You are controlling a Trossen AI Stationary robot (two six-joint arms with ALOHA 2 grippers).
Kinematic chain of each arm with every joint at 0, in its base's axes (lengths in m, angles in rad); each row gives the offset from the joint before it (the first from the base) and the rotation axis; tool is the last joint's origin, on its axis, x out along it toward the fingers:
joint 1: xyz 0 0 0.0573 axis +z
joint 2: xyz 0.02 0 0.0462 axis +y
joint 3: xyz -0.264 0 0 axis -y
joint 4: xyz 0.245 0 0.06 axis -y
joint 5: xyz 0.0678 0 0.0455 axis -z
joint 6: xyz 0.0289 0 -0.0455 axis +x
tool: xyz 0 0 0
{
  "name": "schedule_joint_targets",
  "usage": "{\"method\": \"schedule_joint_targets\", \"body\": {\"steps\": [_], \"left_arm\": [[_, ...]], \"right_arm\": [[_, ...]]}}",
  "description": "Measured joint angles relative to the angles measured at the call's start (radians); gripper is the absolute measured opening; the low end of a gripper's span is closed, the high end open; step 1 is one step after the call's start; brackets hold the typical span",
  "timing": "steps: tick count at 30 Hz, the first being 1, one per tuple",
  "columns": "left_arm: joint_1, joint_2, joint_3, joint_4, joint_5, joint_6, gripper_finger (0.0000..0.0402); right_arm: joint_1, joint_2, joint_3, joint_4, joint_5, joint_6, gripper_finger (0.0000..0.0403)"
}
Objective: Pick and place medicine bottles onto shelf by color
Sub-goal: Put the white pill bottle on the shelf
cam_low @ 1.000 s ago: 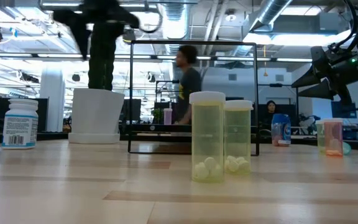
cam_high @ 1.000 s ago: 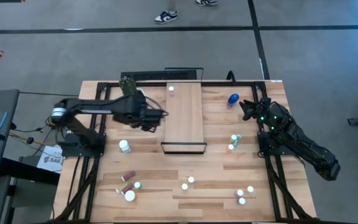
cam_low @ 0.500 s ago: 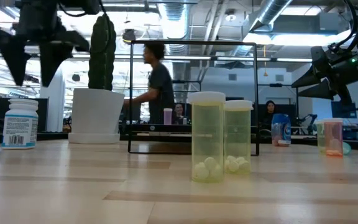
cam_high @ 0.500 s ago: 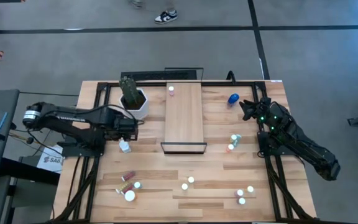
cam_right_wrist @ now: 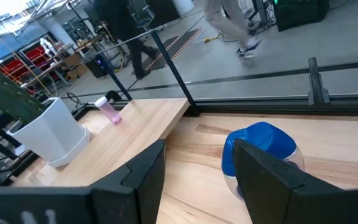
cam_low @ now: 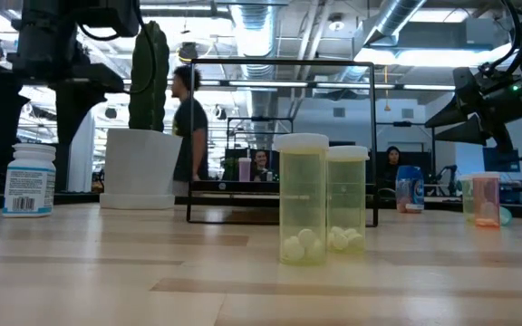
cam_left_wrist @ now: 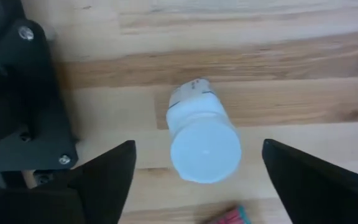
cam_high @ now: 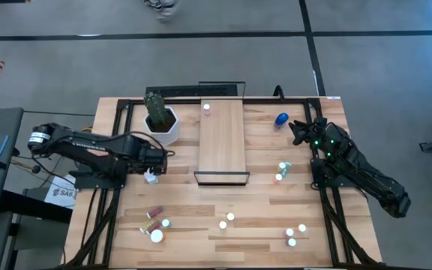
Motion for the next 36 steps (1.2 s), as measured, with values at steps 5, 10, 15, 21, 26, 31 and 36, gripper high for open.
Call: {"method": "schedule_joint_targets", "body": {"steps": [5, 10, 15, 21, 26, 31, 36], "left_arm": [[0.000, 0.001, -0.044, 0.027, 0.008, -0.069, 0.0371], [0.000, 0.001, -0.080, 0.076, 0.008, -0.130, 0.0376], [0.000, 0.001, -0.083, 0.075, 0.008, -0.145, 0.0352], [0.000, 0.001, -0.083, 0.076, 0.007, -0.157, 0.0288], [0.000, 0.001, -0.083, 0.080, 0.007, -0.157, 0.0228], [0.000, 0.001, -0.082, 0.094, 0.007, -0.152, 0.0169], [0.002, 0.001, -0.073, 0.110, 0.014, -0.126, 0.0145]], "right_arm": [[0.000, 0.000, 0.000, 0.000, 0.000, 0.000, 0.0210], [0.000, 0.000, 0.000, 0.000, 0.000, 0.000, 0.0210], [0.000, 0.000, 0.000, 0.000, 0.000, 0.000, 0.0210], [0.000, 0.000, 0.000, 0.000, 0.000, 0.000, 0.0210], [0.000, 0.000, 0.000, 0.000, 0.000, 0.000, 0.0210], [0.000, 0.000, 0.000, 0.000, 0.000, 0.000, 0.0210], [0.000, 0.000, 0.000, 0.000, 0.000, 0.000, 0.0210]]}}
